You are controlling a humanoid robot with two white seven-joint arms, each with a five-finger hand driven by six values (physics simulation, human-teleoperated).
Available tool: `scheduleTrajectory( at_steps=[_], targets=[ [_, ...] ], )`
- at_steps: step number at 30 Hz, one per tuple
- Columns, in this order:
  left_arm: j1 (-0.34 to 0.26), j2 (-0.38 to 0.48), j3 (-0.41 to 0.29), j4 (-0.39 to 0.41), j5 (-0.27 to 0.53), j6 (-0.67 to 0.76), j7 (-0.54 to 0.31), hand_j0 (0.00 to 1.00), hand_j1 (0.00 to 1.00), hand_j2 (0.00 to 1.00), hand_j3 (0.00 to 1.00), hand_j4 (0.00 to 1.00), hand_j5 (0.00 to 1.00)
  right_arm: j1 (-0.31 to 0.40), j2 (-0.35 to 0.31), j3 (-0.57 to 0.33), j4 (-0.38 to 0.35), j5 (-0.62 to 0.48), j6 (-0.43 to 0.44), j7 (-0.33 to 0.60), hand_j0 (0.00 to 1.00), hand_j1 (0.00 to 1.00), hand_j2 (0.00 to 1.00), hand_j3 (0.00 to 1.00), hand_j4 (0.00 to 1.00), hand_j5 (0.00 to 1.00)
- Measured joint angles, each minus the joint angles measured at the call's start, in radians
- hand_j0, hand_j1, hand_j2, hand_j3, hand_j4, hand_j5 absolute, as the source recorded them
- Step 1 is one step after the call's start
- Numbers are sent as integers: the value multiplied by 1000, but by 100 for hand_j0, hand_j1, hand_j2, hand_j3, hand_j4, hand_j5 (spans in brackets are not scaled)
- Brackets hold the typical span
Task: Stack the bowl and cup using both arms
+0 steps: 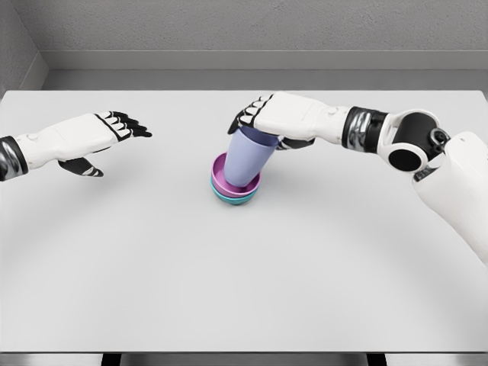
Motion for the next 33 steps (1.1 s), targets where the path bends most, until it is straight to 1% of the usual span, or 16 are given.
scheduleTrajectory(
  at_steps=[12, 15, 16, 18, 19, 20, 21, 22, 23, 24, 25, 27, 28, 30, 31, 33],
  targets=[
    [0, 0, 0, -1, 0, 0, 0, 100, 100, 100, 100, 100, 100, -3, 9, 1, 2, -2, 0, -2, 100, 100, 100, 100, 100, 100],
    [0, 1, 13, 3, 0, 0, 0, 100, 100, 100, 100, 100, 100, -26, 4, -6, -8, -3, -1, -1, 100, 100, 100, 100, 100, 100],
    [2, 2, 17, 5, -1, 0, 0, 100, 100, 100, 100, 100, 100, -25, -1, -19, -22, -4, -2, 0, 100, 100, 100, 100, 100, 100],
    [2, 5, 21, 6, 0, 0, 0, 100, 100, 100, 100, 100, 100, -5, -39, -73, -76, -8, -7, 1, 100, 100, 100, 100, 100, 100],
    [2, 6, 22, 5, 0, 0, 0, 100, 100, 100, 100, 100, 100, 32, -71, -114, -110, -10, -12, 2, 100, 100, 100, 100, 100, 100],
    [2, 7, 22, 5, 0, 0, 0, 100, 100, 100, 100, 100, 100, 92, -106, -166, -136, -17, -20, 1, 100, 100, 100, 100, 100, 100],
    [1, 8, 24, 4, 0, 0, 0, 100, 100, 100, 100, 100, 100, 150, -140, -229, -153, -17, -49, 3, 100, 100, 100, 100, 100, 100],
    [6, 9, 25, 4, 0, 0, 0, 100, 100, 100, 100, 100, 100, 224, -173, -299, -164, -30, -80, 3, 100, 100, 100, 100, 100, 100],
    [6, 9, 25, 3, -1, 0, 0, 100, 100, 100, 100, 100, 100, 278, -203, -368, -169, -44, -103, 3, 100, 100, 100, 100, 100, 100],
    [6, 9, 26, 3, 0, 0, 0, 100, 100, 100, 100, 100, 100, 296, -226, -426, -168, -55, -119, 3, 100, 100, 100, 100, 100, 100],
    [6, 9, 26, 3, 0, 0, 0, 100, 100, 100, 100, 100, 100, 299, -245, -469, -162, -63, -130, 3, 100, 100, 100, 100, 100, 100],
    [6, 9, 26, 2, 0, 0, 0, 100, 100, 100, 100, 100, 100, 316, -270, -522, -138, -74, -144, 3, 100, 100, 100, 100, 100, 100],
    [8, 8, 26, 1, 0, 0, 0, 100, 100, 100, 100, 100, 100, 327, -277, -537, -119, -77, -148, 3, 100, 100, 100, 100, 100, 100],
    [9, 4, 25, -1, 0, 0, 0, 100, 100, 100, 100, 100, 100, 327, -286, -555, -82, -80, -154, 3, 100, 100, 100, 100, 100, 100],
    [23, 3, 25, -1, 1, 0, -1, 100, 100, 100, 100, 100, 100, 325, -287, -554, -70, -80, -155, 3, 100, 100, 100, 100, 100, 100],
    [26, 0, 25, -2, 1, 0, -1, 100, 100, 100, 100, 100, 100, 324, -288, -536, -63, -81, -157, 3, 100, 100, 100, 100, 100, 100]
  ],
)
